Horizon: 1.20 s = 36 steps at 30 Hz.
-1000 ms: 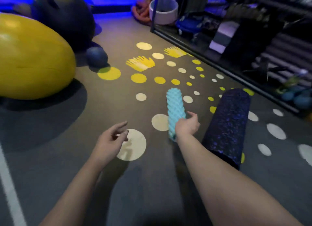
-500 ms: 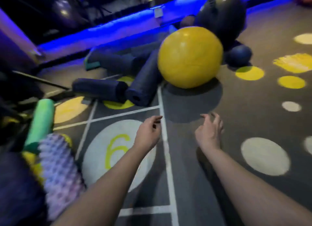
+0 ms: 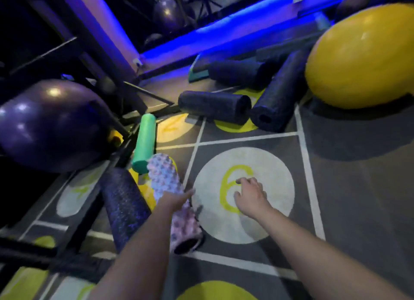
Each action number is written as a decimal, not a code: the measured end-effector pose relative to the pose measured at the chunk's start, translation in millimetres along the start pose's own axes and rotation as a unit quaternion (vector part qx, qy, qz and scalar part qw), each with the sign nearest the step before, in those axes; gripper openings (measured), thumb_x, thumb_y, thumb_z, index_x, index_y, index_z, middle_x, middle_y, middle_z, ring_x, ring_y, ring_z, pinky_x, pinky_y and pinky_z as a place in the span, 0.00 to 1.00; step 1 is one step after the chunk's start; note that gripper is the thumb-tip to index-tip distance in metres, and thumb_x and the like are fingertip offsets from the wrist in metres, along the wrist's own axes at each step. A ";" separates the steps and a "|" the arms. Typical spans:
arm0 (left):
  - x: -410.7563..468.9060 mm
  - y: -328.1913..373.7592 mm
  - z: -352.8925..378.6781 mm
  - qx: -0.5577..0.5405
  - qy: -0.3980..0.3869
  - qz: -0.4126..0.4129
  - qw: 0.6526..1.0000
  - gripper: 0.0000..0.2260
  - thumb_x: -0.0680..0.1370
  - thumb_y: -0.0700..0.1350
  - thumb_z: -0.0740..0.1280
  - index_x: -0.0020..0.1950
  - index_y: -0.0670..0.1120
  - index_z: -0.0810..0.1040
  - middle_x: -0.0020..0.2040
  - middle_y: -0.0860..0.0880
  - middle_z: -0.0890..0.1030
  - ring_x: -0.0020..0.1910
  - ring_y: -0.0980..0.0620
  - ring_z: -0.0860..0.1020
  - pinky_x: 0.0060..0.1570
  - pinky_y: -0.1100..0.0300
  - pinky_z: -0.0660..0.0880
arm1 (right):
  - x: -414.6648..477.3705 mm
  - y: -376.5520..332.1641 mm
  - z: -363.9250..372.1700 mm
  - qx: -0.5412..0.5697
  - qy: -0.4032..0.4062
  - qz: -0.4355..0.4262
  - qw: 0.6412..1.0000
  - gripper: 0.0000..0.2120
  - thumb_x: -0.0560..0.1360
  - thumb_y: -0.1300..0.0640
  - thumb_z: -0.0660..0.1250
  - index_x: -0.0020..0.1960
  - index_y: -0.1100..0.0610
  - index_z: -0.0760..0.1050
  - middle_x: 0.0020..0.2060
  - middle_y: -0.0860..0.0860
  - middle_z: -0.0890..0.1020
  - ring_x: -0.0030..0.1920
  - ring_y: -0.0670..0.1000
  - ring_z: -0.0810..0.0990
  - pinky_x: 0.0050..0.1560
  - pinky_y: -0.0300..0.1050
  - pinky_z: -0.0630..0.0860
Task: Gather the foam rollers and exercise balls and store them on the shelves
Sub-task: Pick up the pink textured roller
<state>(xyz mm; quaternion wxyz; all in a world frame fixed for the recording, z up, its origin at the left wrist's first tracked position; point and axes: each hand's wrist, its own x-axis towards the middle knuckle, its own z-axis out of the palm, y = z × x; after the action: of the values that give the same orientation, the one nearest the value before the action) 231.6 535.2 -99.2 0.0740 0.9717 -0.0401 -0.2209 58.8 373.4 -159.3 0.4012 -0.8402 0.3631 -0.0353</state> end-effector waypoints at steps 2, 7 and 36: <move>-2.4 -18.4 39.1 0.001 0.005 -0.036 0.999 0.60 0.64 0.66 0.78 0.82 0.45 0.45 0.77 0.36 0.63 0.71 0.34 0.69 0.68 0.42 0.67 | -7.5 7.8 17.2 0.004 -0.022 0.029 0.999 0.21 0.80 0.52 0.61 0.72 0.52 0.68 0.69 0.57 0.68 0.70 0.61 0.68 0.69 0.54 0.68; -2.0 -16.3 70.5 -0.073 0.115 -0.060 0.989 0.57 0.66 0.60 0.76 0.82 0.54 0.40 0.78 0.39 0.55 0.70 0.33 0.64 0.66 0.38 0.66 | -30.9 39.5 34.8 -0.002 -0.084 0.032 0.996 0.27 0.79 0.46 0.65 0.74 0.52 0.65 0.68 0.55 0.70 0.70 0.57 0.71 0.69 0.49 0.68; -343.5 365.8 190.1 -0.322 -0.292 0.548 0.714 0.21 0.81 0.38 0.68 0.74 0.44 0.72 0.63 0.45 0.81 0.55 0.52 0.80 0.46 0.66 0.77 | -184.7 261.7 -298.6 0.621 0.408 0.095 0.662 0.31 0.59 0.48 0.78 0.61 0.54 0.77 0.48 0.53 0.85 0.39 0.48 0.84 0.31 0.38 0.77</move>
<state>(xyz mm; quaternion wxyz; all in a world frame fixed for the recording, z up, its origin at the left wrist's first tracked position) -176.6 188.6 -64.2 0.4756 0.5838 -0.5118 -0.4136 -333.8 189.3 -97.8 0.6427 -0.2584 0.4623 -0.5536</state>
